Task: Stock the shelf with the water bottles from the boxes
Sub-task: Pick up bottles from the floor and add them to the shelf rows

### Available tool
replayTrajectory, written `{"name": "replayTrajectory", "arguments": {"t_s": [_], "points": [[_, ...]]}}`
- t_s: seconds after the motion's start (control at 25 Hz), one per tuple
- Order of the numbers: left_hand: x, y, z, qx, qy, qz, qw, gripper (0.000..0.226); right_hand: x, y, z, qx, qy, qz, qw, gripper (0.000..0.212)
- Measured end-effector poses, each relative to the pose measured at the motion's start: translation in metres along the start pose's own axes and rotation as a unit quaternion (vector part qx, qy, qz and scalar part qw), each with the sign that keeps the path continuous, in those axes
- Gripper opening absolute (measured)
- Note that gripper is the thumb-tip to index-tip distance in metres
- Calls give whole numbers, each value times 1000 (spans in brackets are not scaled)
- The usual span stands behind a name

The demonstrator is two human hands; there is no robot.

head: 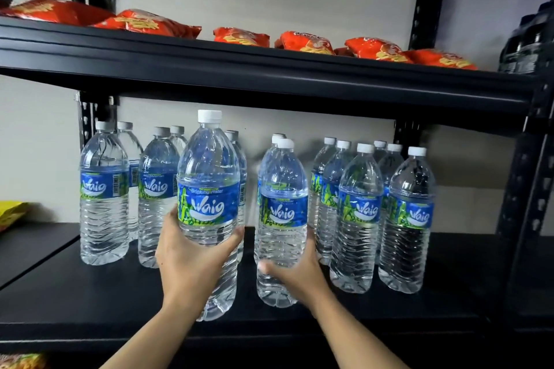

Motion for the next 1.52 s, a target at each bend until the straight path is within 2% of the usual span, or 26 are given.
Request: {"name": "replayTrajectory", "arguments": {"t_s": [0.12,0.28,0.48,0.72,0.96,1.04,1.2,1.52], "points": [[-1,0,-4,-9,2,-4,1000,95,-22,11,-8,-1,1,-13,1000,101],[1,-1,-7,-11,-7,-4,1000,92,-36,0,-4,37,9,-53,998,82],[6,-3,-9,-14,-19,0,1000,88,-49,-8,-3,47,26,-64,996,92],[12,-4,-9,-30,-27,3,999,85,-50,-14,-1,72,14,-84,994,77],[22,-8,-13,-38,-36,21,998,91,-48,-12,-3,31,38,-66,997,70],[24,-9,-14,-40,-35,24,998,91,-46,-9,-5,26,57,-54,997,74],[22,-13,-13,-39,-53,7,998,92,-48,-10,-10,23,109,-44,993,97],[25,-11,-14,-32,-48,12,998,90,-51,-14,-9,57,112,-69,990,99]]}}
Point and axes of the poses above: each hand's wrist, its own y-axis away from the middle knuckle, its own z-axis out of the back of the hand, x = y × z, the point moved 3 cm from there along -y, towards the middle knuckle, and after that the axes turned 4 degrees about z, right-handed, at the moved point
